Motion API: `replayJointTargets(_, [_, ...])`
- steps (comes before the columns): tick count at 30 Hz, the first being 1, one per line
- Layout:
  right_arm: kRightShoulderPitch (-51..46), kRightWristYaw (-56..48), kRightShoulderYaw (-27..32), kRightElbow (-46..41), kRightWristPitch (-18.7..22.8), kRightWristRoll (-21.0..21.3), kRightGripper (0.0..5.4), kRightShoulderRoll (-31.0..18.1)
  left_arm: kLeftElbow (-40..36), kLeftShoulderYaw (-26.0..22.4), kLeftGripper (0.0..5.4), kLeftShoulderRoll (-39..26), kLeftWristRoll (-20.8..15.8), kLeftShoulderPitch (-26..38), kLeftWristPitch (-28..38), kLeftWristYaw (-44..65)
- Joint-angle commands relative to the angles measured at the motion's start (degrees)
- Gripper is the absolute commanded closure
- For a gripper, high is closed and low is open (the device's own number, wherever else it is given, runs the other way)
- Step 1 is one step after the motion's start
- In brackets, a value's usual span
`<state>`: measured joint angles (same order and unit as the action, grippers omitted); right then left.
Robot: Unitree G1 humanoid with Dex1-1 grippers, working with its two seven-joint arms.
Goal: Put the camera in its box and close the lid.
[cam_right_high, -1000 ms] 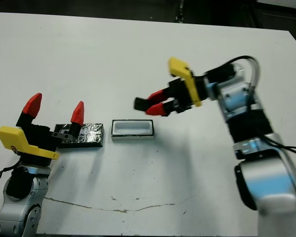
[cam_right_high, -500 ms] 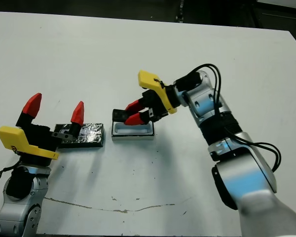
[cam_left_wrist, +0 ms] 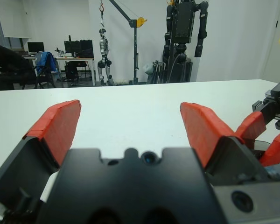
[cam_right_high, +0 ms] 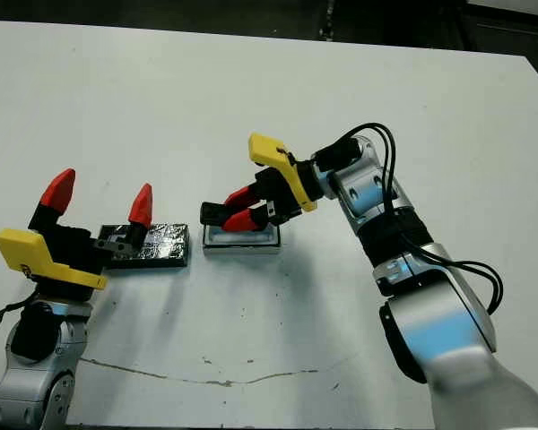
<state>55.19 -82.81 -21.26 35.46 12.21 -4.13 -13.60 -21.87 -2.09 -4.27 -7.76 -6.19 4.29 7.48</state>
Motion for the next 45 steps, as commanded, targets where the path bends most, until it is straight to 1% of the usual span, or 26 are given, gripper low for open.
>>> replayJointTargets(1, [-1.61, -0.22, -0.31, -0.2, -0.82, 0.4, 3.74, -0.61, -0.5, 0.11, 0.0, 0.07, 0.21, -0.39, -0.54, -0.31])
replayJointTargets(7, [-2.72, 0.01, -0.3, 0.5, -3.64, 0.86, 3.74, -0.66, -0.27, 0.05, 0.0, -0.04, 0.21, -0.49, -0.26, -0.14])
replayJointTargets(9, [-2.79, 0.38, -0.63, 1.05, -3.51, 1.47, 3.74, -0.74, -0.27, 0.09, 0.0, -0.01, 0.12, -0.46, -0.36, -0.11])
replayJointTargets(12, [-3.05, 1.15, -1.15, 1.32, -4.68, 2.68, 3.74, -1.11, -0.25, 0.16, 0.0, 0.2, -0.28, -0.47, -0.47, -0.09])
replayJointTargets(19, [-3.69, 0.17, -0.87, 3.33, -6.75, 3.01, 3.74, -1.32, 0.29, 0.13, 0.0, 0.01, -0.17, -0.7, 0.53, 0.18])
replayJointTargets(20, [-3.64, 0.07, -1.03, 3.37, -6.53, 3.18, 3.74, -1.5, 0.34, 0.13, 0.0, 0.03, -0.2, -0.69, 0.6, 0.2])
replayJointTargets(25, [-3.36, 0.12, -1.74, 2.7, -2.77, 4.15, 3.74, -2.57, 0.36, 0.12, 0.0, -0.08, -0.11, -0.67, 0.67, 0.23])
replayJointTargets(30, [-3.94, 0.1, -1.2, 1.37, -1.06, 3.65, 3.74, -3.58, 0.36, 0.13, 0.0, -0.13, -0.68, -0.74, 0.48, 0.62])
replayJointTargets(34, [-4.16, 0.41, -1.09, 0.09, 0.01, 3.7, 3.74, -4.26, 0.27, 0.21, 0.0, -0.14, -0.26, -0.79, 0.41, 0.33])
replayJointTargets(35, [-4.12, 0.44, -1.18, -0.14, 0.54, 3.76, 3.74, -4.35, 0.23, 0.23, 0.0, -0.1, -0.1, -0.82, 0.4, 0.2])
replayJointTargets(37, [-3.78, 0.89, -1.77, -0.73, 3.01, 4.38, 3.74, -4.49, 0.13, 0.29, 0.0, 0.07, -0.27, -0.89, 0.3, 0.16])
replayJointTargets(40, [-4.1, 1.42, -1.76, -1.28, 3.68, 4.05, 3.74, -4.33, 0.36, 0.28, 0.0, -0.03, -0.8, -0.89, 0.57, 0.63])
replayJointTargets(41, [-4.16, 1.33, -1.66, -1.14, 3.48, 3.76, 3.6, -4.21, 0.31, 0.29, 0.0, -0.1, -0.76, -0.89, 0.5, 0.63])
replayJointTargets(43, [-4.52, 1.44, -1.02, -0.34, 0.24, 3.17, 3.34, -3.75, 0.07, 0.34, 0.0, -0.05, -0.85, -0.93, 0.2, 0.5])
replayJointTargets(45, [-4.82, 2.8, -0.96, -0.86, -2.68, 3.81, 3.11, -3.77, 0.27, 0.38, 0.0, 0.09, -1.03, -0.93, 0.51, 0.55])
